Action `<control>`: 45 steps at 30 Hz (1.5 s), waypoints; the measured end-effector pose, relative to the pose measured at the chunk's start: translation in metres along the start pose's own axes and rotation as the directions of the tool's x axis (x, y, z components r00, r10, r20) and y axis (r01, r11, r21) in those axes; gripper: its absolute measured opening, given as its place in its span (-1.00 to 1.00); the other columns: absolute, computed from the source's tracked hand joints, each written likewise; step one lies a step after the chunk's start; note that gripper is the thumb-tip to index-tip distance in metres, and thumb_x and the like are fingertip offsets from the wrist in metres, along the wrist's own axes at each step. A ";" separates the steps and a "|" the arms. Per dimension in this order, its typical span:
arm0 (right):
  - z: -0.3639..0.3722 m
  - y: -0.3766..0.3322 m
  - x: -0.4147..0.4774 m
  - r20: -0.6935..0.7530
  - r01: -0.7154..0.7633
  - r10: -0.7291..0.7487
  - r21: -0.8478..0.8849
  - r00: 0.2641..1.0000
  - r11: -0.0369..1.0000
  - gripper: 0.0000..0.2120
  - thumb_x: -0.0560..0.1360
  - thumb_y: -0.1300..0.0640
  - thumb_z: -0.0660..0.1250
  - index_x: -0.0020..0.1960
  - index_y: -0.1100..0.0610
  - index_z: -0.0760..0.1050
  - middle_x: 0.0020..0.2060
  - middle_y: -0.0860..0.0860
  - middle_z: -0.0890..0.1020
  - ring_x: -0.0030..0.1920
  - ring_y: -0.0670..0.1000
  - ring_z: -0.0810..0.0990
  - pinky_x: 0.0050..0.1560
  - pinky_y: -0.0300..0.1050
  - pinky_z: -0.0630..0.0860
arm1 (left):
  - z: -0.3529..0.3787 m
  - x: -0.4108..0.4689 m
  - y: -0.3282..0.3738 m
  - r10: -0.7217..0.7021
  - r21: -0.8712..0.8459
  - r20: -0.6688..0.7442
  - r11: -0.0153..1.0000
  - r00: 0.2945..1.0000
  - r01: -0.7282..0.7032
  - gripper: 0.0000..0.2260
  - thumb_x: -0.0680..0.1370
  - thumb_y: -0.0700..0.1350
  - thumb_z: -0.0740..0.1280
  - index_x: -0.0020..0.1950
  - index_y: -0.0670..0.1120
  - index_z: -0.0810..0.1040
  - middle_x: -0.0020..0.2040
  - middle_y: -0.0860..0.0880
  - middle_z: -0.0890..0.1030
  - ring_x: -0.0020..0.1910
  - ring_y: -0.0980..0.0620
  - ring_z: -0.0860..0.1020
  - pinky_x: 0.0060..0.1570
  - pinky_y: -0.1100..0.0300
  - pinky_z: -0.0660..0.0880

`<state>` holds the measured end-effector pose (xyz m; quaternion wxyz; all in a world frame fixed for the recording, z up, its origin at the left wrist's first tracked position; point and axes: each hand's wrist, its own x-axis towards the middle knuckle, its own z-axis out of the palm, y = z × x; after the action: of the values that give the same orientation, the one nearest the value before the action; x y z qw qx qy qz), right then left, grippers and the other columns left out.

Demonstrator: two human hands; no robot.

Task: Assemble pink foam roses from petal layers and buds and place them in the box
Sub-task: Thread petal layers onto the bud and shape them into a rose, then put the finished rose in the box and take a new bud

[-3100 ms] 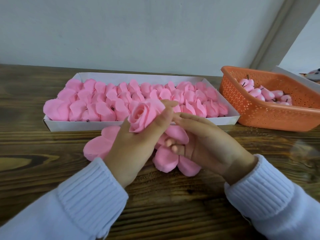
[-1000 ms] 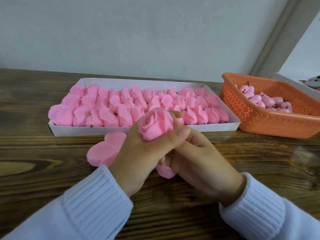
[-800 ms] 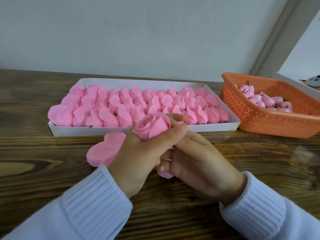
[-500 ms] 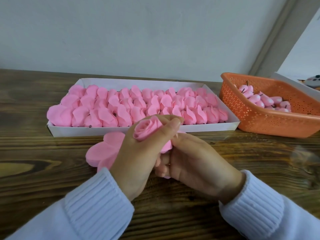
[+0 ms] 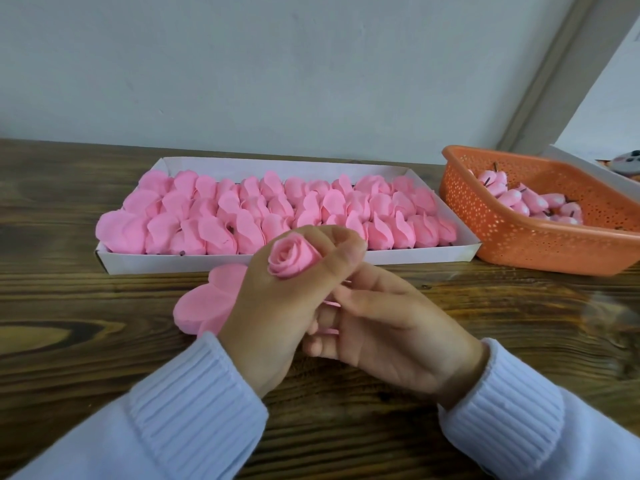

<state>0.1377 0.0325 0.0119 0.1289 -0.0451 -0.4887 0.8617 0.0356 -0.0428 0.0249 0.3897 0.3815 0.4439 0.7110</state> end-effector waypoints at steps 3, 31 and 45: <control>0.000 0.002 0.001 -0.016 0.004 -0.004 -0.019 1.000 1.000 -0.70 0.44 0.01 0.38 0.03 0.21 0.47 -0.30 0.03 0.55 -0.29 -0.08 0.53 -0.20 -0.24 0.48 | 0.000 0.000 -0.002 -0.024 -0.006 0.020 1.000 1.000 0.024 -0.87 0.26 -0.02 0.49 -0.39 0.02 0.56 -0.03 0.05 0.69 -0.57 -0.09 0.45 -0.57 0.35 0.32; -0.001 -0.008 0.001 0.064 -0.090 0.079 0.184 0.995 0.979 -0.67 0.54 -0.01 0.08 -0.10 0.12 0.57 -0.33 -0.02 0.54 -0.29 -0.11 0.49 -0.22 -0.25 0.35 | -0.008 0.005 0.003 0.195 0.190 0.313 0.946 0.930 -0.263 -0.80 0.49 0.03 0.29 0.06 0.06 0.61 -0.01 -0.15 0.61 -0.07 -0.24 0.58 -0.11 -0.04 0.60; -0.005 -0.009 0.002 0.089 -0.166 0.150 0.222 0.985 0.961 -0.58 0.55 -0.09 0.07 -0.19 0.12 0.59 -0.42 -0.03 0.51 -0.37 -0.10 0.45 -0.22 -0.24 0.36 | -0.020 0.015 0.020 0.257 0.378 0.347 0.842 0.902 -0.385 -0.81 0.43 0.02 0.42 0.03 0.14 0.60 -0.13 0.23 0.67 -0.11 0.29 0.61 -0.09 0.39 0.51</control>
<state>0.1386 0.0416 0.0166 0.0466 -0.0380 -0.3854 0.9208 0.0072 -0.0420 0.0407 0.2275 0.6262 0.4605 0.5865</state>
